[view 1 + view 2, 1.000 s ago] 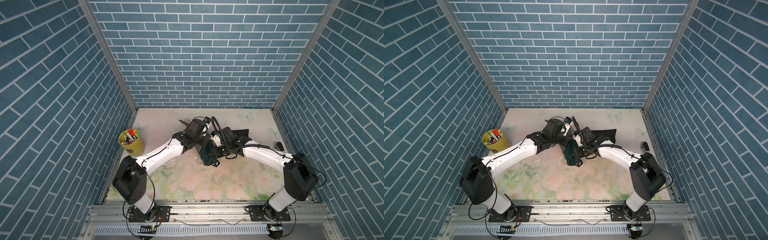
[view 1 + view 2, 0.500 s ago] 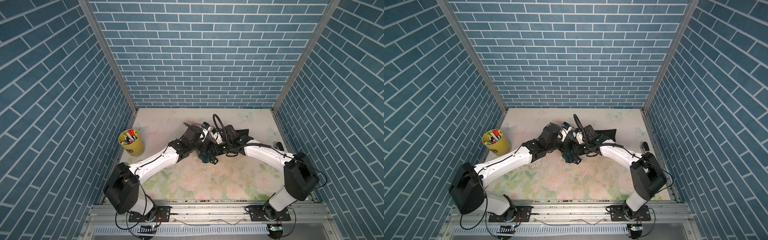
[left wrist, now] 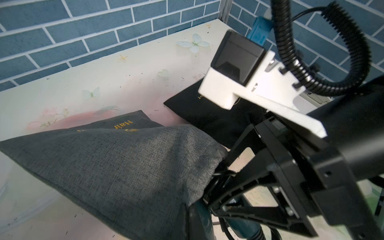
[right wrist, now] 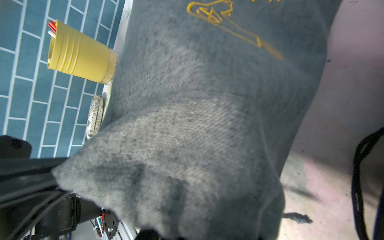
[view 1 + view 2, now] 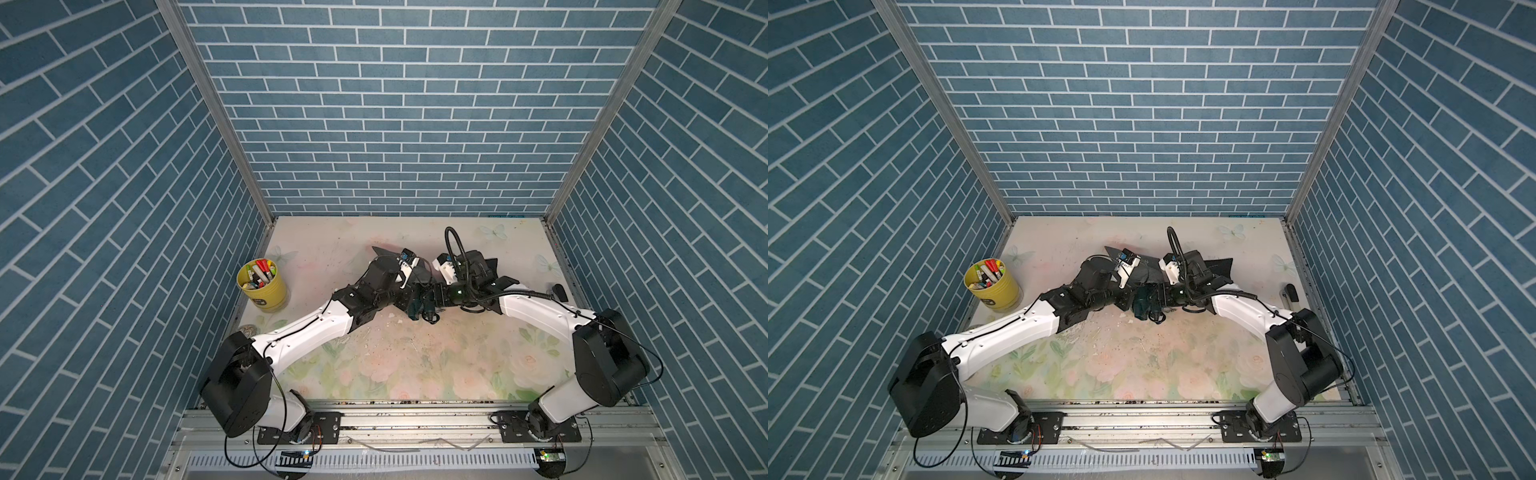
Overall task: Pack away hair dryers
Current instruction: Place the hair dryer in the drawstring bag.
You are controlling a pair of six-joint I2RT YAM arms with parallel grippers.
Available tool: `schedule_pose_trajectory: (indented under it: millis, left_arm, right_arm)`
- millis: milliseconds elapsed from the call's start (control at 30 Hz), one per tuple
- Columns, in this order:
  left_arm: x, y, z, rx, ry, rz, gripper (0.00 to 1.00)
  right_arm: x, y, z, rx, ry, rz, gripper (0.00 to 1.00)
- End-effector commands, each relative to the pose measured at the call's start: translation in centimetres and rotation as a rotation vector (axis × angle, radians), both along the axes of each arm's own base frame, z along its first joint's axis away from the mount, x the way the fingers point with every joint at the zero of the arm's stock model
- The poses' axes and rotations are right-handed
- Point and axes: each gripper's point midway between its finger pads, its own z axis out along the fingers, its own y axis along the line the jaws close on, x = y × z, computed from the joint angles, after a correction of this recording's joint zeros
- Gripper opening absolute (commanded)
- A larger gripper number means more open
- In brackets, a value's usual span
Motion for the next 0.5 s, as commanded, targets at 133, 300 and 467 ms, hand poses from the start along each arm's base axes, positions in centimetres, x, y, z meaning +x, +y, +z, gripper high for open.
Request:
schedule_pose_trajectory:
  millis: [133,300,467]
  left_arm:
    - [-1.3,0.3,-0.7,-0.019,0.007,-0.018,0.00]
    - [-1.9,0.7,-1.7,-0.011,0.026,-0.020,0.00]
    - [-2.3,0.9,-2.5,-0.007,0.044,-0.027,0.00]
  right_arm:
    - [1.6,0.5,4.1,0.180,-0.058,-0.044,0.00]
    - [2.6,0.3,4.7,0.263,-0.036,-0.086,0.00]
    - [3.4,0.4,5.0,0.303,-0.025,-0.112,0.00]
